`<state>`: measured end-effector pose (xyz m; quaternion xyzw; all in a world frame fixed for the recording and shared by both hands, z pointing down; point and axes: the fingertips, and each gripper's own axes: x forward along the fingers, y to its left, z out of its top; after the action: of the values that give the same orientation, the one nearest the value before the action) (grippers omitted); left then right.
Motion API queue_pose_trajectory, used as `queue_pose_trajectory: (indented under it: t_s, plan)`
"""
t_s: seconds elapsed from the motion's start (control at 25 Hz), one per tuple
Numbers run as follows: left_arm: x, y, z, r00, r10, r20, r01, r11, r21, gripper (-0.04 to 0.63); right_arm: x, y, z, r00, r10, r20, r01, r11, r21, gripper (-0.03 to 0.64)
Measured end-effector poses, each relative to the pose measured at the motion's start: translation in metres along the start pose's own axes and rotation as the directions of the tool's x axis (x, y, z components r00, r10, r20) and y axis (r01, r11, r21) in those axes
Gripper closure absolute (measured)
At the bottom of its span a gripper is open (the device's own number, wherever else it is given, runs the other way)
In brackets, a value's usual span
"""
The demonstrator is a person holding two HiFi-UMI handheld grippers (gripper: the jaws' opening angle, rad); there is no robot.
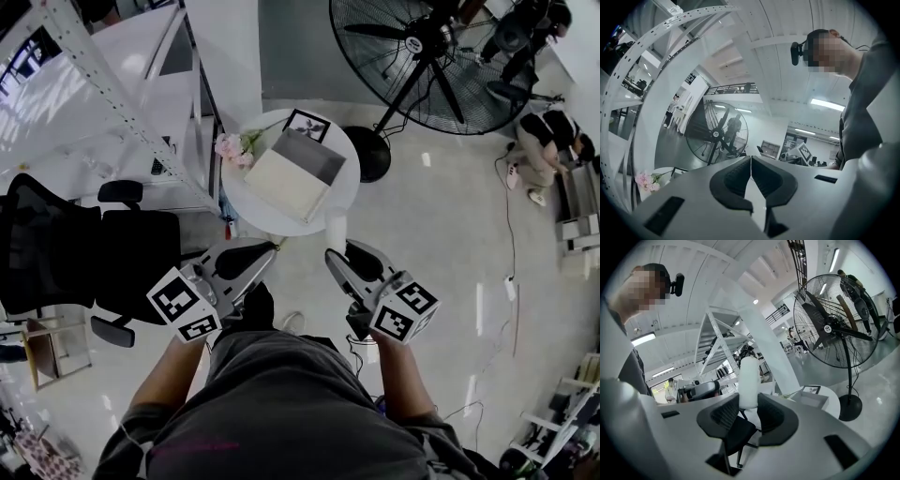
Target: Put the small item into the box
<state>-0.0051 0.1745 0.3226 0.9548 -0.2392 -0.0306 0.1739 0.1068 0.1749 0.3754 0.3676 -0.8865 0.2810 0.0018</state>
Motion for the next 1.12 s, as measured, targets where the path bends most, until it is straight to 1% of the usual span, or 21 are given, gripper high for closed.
queue_pose_trajectory:
  t_s: [0.52,0.76,1.12]
  plan:
    - [0.025,0.129,0.040,0.999,-0.041,-0.014,0.040,0.999,-0.024,0.574,0.109,-0.050,0.048,0.998,-0.055,-0.013,0.055,0.998,0.008,0.489]
    - [0.026,0.176,0.059,0.998,-0.059,-0.013,0.059,0.998,-0.028,0.574,0.151,-0.060,0.070,0.997,-0.083,-0.006,0.083,0.997,0.007,0.491]
    - [0.032,0.232,0.082,0.995,-0.093,-0.018,0.093,0.995,-0.031,0.574,0.199,-0.074,0.096,0.992,-0.126,0.009,0.126,0.992,0.011,0.490]
